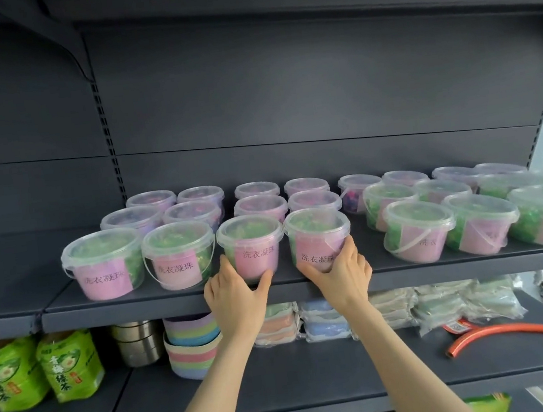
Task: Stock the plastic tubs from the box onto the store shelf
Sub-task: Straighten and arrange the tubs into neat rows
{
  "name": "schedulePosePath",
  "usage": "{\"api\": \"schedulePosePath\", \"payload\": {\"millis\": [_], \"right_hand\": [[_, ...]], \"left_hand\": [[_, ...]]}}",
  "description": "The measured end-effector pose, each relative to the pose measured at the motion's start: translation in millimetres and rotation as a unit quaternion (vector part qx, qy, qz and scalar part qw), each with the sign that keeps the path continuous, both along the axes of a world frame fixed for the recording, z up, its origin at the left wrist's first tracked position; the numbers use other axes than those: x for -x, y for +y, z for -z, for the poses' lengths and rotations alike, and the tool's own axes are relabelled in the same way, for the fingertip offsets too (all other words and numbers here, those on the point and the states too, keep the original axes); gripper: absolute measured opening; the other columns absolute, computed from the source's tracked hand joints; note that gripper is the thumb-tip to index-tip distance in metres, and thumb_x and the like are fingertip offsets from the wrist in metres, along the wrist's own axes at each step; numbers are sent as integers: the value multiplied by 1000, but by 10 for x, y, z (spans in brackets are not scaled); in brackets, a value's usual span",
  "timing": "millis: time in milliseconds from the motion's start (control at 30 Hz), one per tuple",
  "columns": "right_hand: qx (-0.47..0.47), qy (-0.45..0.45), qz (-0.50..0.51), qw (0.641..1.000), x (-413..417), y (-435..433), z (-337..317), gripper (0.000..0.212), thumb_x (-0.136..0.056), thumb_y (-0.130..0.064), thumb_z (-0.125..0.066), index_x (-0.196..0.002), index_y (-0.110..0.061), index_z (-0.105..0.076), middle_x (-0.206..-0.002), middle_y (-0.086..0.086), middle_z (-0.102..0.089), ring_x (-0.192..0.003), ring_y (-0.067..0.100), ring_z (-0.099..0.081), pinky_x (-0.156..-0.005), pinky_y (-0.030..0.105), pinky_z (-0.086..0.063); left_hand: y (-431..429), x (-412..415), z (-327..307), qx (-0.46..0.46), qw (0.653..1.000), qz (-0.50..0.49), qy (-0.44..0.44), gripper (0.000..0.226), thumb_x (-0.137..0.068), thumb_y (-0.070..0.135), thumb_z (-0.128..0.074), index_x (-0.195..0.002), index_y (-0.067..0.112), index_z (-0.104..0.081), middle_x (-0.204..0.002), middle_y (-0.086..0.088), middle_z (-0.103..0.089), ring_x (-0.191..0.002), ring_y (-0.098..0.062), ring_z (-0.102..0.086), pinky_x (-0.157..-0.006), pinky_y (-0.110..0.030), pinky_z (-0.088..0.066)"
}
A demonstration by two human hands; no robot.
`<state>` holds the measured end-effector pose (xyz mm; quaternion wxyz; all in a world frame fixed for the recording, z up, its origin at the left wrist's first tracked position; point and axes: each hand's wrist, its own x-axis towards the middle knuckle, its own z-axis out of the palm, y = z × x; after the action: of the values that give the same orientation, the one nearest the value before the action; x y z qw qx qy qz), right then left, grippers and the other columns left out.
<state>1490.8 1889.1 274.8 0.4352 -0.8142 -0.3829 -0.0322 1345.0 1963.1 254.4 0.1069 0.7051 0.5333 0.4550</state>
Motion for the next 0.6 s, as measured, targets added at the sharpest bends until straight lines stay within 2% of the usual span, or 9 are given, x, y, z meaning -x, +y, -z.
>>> {"api": "schedulePosePath", "payload": {"millis": [200, 367, 433, 500, 533, 600], "right_hand": [[-6, 10, -19, 1000, -38, -28, -17, 100, -70, -54, -75, -140, -4, -24, -138, 8, -45, -125, 31, -42, -107, 38, -25], [3, -14, -30, 999, -11, -118, -11, 93, -77, -49, -71, -142, -4, -22, -131, 7, -51, -120, 28, -47, -109, 35, -24], [7, -23, -40, 999, 7, -193, 3, 84, -81, -44, -69, -142, -5, -26, -132, 7, -51, -121, 25, -46, -110, 34, -25], [14, -34, -41, 998, 38, -299, 17, 72, -85, -39, -66, -139, -8, -32, -133, 6, -51, -119, 25, -48, -102, 33, -32], [21, -41, -35, 998, 55, -360, 15, 67, -87, -38, -64, -139, -10, -34, -134, 5, -51, -117, 25, -50, -94, 33, -37], [29, -70, -15, 997, 84, -470, -25, 52, -90, -36, -59, -134, -14, -43, -130, 3, -53, -108, 25, -57, -77, 31, -40]], "left_hand": [[5, -13, 17, 0, 1000, 2, 15, 89, -79, 53, -63, -140, -2, -30, -123, -19, -58, -119, -32, -49, -108, -38, -20], [-83, 57, 4, -2, 998, 26, 57, 82, -88, 47, -54, -143, -5, -23, -138, -19, -45, -129, -28, -40, -114, -36, -16], [-158, 127, 17, -3, 996, 37, 79, 72, -90, 42, -53, -141, -4, -30, -142, -19, -42, -130, -29, -39, -113, -37, -19], [-240, 222, 33, -10, 994, 53, 99, 56, -90, 36, -56, -131, 0, -47, -138, -17, -47, -129, -29, -41, -110, -38, -24], [-271, 268, 27, -19, 993, 64, 99, 45, -89, 33, -58, -122, 2, -56, -130, -14, -54, -124, -29, -46, -105, -39, -30], [-323, 358, -58, -40, 992, 86, 78, 25, -88, 28, -60, -100, 8, -67, -106, -6, -65, -103, -28, -57, -86, -39, -42]]}}
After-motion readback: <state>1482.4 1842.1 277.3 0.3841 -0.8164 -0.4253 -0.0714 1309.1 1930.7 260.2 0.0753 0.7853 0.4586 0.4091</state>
